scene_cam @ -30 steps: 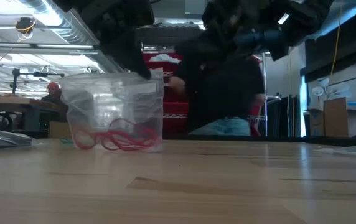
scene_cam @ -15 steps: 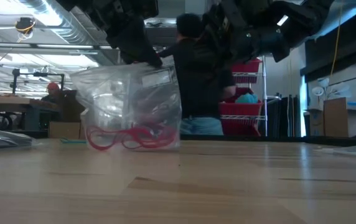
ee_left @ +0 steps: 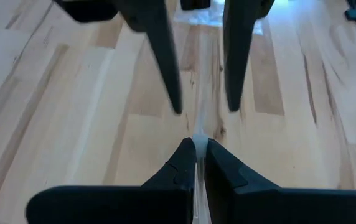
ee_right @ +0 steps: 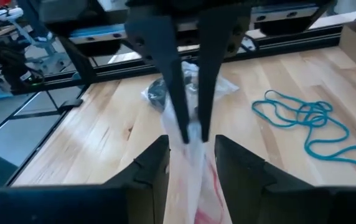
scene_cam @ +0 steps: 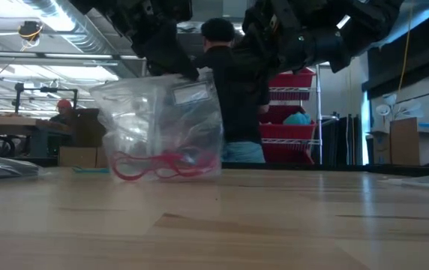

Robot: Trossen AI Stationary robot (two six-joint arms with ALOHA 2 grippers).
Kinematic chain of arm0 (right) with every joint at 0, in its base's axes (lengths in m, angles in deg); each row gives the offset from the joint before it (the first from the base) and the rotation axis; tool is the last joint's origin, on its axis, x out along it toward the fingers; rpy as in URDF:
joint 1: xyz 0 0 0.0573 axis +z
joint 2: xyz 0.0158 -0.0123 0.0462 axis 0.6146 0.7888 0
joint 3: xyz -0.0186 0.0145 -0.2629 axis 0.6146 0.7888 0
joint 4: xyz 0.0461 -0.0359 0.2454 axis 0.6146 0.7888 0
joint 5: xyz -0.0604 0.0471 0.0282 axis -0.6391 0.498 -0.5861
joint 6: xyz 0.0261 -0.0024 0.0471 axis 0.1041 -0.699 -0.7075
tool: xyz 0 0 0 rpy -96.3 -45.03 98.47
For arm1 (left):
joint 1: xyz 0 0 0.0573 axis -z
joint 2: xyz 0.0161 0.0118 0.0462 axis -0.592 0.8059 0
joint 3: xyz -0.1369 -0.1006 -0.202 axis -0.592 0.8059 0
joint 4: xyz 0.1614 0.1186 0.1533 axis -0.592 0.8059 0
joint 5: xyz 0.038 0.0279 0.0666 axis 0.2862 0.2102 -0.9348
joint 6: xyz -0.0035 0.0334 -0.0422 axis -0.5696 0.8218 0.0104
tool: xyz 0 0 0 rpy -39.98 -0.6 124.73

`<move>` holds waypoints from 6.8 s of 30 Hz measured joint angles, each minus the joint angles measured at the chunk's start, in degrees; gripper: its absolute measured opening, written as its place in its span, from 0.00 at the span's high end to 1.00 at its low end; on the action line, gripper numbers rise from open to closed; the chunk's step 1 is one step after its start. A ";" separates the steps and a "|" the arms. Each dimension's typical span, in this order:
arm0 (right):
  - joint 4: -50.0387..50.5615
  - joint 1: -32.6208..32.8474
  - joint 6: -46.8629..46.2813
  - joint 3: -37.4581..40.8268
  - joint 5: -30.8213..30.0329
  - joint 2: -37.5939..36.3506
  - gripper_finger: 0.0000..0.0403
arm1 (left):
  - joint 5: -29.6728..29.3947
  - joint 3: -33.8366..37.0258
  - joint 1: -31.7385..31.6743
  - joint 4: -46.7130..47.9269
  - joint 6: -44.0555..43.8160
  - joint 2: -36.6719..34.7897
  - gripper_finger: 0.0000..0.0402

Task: Sort rubber bands
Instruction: Close the transparent zip bag

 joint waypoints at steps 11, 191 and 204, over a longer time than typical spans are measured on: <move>-2.50 0.00 1.07 0.00 -0.95 0.00 0.77 | 0.07 -0.02 -0.11 -2.10 0.20 0.00 0.97; 7.08 0.04 1.31 -3.76 -0.75 -0.37 0.75 | -2.71 0.02 1.75 -0.30 -2.75 -0.26 0.96; 7.49 0.02 2.03 -3.76 1.50 -0.37 0.99 | -2.69 0.00 1.77 -0.74 -2.76 -0.26 0.96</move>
